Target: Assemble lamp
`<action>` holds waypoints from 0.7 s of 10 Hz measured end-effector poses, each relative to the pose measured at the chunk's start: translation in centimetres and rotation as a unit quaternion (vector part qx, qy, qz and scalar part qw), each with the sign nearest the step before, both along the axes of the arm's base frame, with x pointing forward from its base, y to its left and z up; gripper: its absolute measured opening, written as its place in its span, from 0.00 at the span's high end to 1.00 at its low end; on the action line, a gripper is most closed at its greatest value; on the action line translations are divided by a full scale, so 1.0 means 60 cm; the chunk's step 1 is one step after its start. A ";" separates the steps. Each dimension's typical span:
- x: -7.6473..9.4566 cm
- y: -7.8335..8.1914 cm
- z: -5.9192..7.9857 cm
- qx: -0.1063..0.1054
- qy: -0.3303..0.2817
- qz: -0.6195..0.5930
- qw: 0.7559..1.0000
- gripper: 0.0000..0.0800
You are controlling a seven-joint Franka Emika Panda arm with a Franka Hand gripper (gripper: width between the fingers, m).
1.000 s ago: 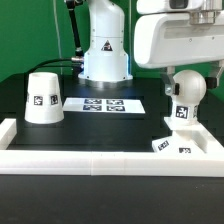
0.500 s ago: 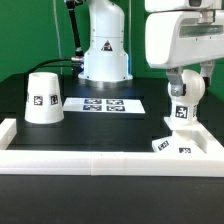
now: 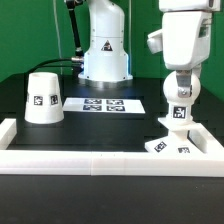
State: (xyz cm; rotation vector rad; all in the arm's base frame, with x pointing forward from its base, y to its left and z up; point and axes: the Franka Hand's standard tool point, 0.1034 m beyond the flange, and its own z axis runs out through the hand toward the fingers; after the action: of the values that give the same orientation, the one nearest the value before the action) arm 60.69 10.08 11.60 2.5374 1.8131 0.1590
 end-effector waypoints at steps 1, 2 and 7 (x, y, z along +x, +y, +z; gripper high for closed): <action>-0.005 -0.002 -0.003 -0.011 0.000 0.058 0.998 0.13; -0.008 -0.005 -0.006 -0.016 -0.001 0.103 0.995 0.13; -0.007 -0.027 -0.012 -0.043 -0.004 0.253 0.966 0.13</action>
Offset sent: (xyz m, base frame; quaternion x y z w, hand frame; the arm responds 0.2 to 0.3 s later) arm 0.0028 -0.0059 -0.0027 -0.0141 0.0015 -0.2095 0.9777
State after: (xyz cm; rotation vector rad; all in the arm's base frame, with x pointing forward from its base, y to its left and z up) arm 60.26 8.49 10.87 1.9619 2.3657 0.0903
